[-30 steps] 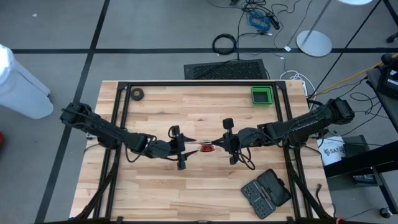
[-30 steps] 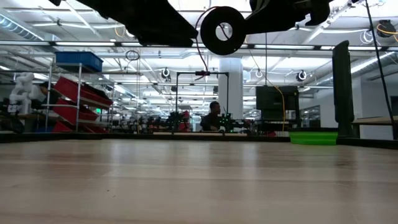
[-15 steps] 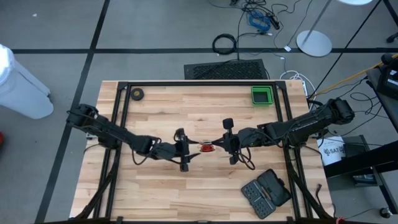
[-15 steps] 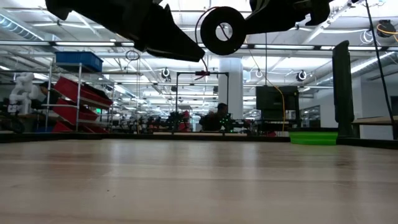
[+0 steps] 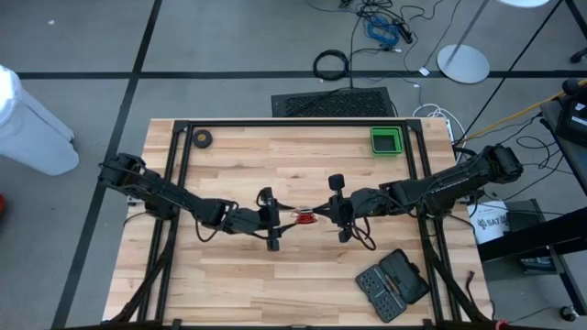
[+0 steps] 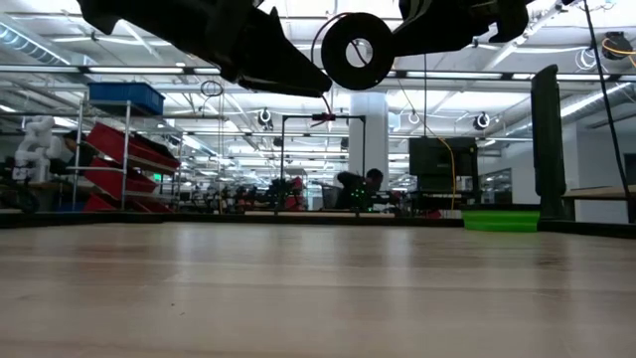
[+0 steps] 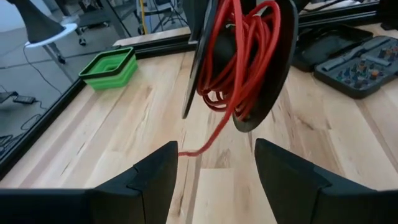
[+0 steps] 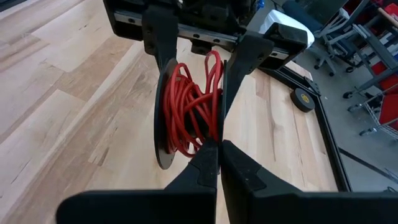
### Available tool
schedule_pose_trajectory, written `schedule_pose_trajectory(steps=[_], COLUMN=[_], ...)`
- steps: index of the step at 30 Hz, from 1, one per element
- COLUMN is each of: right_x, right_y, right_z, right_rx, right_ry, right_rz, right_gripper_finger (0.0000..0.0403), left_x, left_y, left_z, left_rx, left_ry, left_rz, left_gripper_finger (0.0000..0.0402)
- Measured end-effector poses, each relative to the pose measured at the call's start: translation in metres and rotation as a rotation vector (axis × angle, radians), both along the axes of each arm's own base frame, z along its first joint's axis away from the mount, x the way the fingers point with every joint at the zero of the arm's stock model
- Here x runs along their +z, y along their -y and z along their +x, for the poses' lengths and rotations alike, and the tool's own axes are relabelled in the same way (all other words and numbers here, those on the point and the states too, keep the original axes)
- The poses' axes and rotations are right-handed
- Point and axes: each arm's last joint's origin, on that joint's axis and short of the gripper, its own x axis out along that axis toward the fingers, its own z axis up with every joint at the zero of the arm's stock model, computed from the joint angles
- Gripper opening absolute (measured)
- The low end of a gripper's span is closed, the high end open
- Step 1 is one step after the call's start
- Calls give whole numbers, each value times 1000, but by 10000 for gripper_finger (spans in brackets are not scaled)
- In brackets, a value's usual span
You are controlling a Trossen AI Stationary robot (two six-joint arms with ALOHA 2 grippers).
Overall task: Coil cords
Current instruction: Uncoil the red wire from the spool
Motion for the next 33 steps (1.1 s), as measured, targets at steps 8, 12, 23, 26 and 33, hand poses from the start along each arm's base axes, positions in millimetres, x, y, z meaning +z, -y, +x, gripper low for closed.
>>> schedule_pose_trajectory(steps=[8,12,23,26,33], right_x=[0,0,-1,-1,-1], right_y=[0,0,0,0,0], right_z=[0,0,-1,-1,-1], right_rx=[0,0,-1,-2,-2], right_ry=[0,0,-14,-14,-14], right_rz=[1,1,-2,-2,-1], right_gripper_finger=[0,0,0,0,0], left_x=[0,0,0,0,0], left_y=[0,-1,-3,-3,-3], left_z=[0,0,0,0,0], left_rx=[-15,2,25,25,25], left_ry=[-9,-8,-7,-7,-7], left_rz=[43,50,57,57,57], left_gripper_finger=[184,152,107,106,106])
